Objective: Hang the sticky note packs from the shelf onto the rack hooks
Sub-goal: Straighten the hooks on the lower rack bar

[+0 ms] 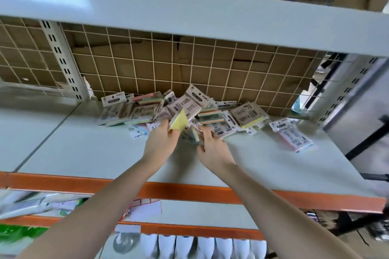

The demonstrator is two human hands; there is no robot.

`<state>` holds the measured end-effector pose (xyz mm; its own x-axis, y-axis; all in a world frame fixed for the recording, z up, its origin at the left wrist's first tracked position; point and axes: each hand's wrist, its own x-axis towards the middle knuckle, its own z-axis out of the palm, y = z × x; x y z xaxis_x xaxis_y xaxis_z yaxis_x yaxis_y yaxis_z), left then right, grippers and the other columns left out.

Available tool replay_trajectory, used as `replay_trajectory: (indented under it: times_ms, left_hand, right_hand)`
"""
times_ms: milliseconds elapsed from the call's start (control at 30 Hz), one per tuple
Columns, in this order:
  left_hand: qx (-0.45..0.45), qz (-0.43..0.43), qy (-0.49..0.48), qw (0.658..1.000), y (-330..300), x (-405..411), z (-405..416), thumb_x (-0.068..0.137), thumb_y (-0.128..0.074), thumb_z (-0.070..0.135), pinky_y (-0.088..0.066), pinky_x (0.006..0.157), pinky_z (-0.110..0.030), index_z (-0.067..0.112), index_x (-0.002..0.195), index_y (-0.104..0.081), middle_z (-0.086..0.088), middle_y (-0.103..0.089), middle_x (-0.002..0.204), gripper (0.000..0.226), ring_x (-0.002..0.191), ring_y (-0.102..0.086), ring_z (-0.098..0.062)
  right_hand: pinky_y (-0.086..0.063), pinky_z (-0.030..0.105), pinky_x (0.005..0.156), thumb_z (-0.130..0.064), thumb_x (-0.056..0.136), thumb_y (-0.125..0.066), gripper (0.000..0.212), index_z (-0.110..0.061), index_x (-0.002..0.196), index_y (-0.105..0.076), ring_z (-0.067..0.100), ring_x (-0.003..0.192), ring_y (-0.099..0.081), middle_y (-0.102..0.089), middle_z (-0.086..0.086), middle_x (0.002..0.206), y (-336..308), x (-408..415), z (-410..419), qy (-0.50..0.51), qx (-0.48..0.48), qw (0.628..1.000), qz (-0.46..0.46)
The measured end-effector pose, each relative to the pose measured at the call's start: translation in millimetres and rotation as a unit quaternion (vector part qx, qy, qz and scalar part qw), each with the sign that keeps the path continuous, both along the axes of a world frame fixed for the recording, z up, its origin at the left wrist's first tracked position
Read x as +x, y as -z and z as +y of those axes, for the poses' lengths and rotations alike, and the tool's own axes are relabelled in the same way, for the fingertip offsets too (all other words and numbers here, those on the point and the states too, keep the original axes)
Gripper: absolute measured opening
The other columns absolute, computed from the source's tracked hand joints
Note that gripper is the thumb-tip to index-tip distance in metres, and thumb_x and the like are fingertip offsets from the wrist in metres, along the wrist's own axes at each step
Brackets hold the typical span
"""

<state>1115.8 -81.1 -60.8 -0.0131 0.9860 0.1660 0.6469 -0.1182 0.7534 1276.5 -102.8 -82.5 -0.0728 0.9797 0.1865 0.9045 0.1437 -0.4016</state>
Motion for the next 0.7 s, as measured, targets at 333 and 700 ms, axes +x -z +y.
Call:
replay_trajectory:
  times_ms: [333, 700]
  left_hand:
    - [-0.237, -0.538, 0.03, 0.808, -1.8, 2.2, -20.4, 0.09, -0.046, -0.006, -0.056, 0.052, -0.028, 0.016, 0.097, -0.055, -0.011, -0.067, 0.093, 0.025, 0.064, -0.07, -0.021]
    - [-0.386, -0.629, 0.066, 0.671, -12.4, 63.0, -41.7, 0.069, -0.071, 0.023, -0.059, 0.061, -0.032, 0.012, 0.095, -0.063, -0.008, -0.072, 0.077, 0.029, 0.06, -0.068, -0.02]
  right_hand:
    - [-0.045, 0.034, 0.066, 0.002, 0.091, -0.049, 0.025, -0.015, 0.109, -0.053, 0.026, 0.081, -0.057, -0.056, 0.011, 0.097, -17.4, 33.0, -25.1, 0.227, -0.043, 0.738, 0.634]
    - [-0.053, 0.034, 0.067, -0.008, 0.088, -0.064, 0.019, -0.005, 0.106, -0.06, 0.027, 0.085, -0.063, -0.064, 0.016, 0.1, -41.9, 101.2, -70.0, 0.266, -0.064, 0.521, 0.809]
